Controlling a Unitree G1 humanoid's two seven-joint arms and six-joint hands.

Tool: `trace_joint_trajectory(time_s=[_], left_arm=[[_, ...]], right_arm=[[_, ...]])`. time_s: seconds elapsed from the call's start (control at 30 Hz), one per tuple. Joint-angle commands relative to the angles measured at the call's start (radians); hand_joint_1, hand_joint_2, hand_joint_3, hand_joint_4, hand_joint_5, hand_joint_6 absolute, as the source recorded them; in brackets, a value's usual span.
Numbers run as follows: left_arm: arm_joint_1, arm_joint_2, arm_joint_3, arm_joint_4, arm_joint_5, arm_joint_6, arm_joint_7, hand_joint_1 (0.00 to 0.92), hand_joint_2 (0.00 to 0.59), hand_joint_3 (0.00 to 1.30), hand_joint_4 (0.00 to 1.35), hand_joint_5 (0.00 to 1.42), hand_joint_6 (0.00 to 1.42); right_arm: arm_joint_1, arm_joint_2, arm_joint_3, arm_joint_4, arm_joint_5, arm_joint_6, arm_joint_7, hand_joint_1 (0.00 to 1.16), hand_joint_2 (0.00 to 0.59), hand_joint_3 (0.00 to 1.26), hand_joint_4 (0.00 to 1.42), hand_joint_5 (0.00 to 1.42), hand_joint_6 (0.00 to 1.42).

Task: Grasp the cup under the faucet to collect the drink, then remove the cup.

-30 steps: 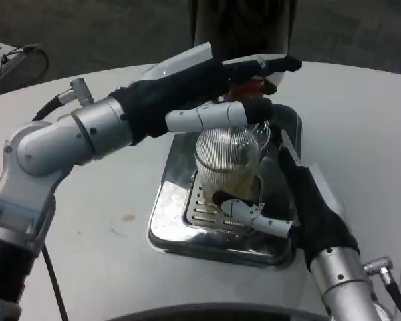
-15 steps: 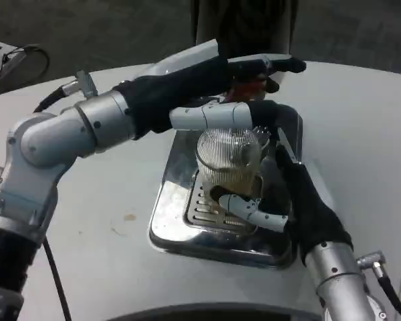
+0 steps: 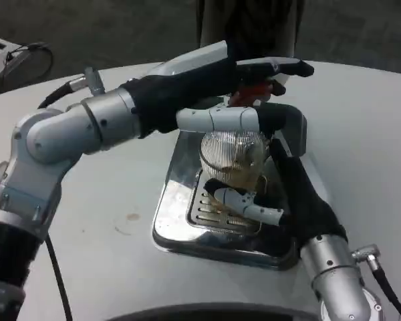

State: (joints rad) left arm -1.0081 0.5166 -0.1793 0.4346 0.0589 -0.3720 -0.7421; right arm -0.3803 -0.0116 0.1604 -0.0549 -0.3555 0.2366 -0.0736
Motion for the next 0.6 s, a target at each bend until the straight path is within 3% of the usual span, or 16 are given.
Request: trace_joint_trajectory(time_s=[0.03, 0.6], left_arm=[[-0.008, -0.008, -0.041, 0.028, 0.046, -0.020, -0.034, 0.000, 0.000, 0.13, 0.06, 0.16, 0.11], [-0.035, -0.011, -0.035, 0.041, 0.045, -0.025, -0.052, 0.000, 0.000, 0.14, 0.06, 0.16, 0.11]], right_arm=[[-0.009, 0.011, -0.005, 0.014, 0.011, -0.022, -0.020, 0.80, 0.201, 0.00, 0.00, 0.00, 0.03], [-0.050, 0.035, -0.012, 0.095, 0.044, -0.063, -0.052, 0.78, 0.203, 0.00, 0.00, 0.00, 0.03]])
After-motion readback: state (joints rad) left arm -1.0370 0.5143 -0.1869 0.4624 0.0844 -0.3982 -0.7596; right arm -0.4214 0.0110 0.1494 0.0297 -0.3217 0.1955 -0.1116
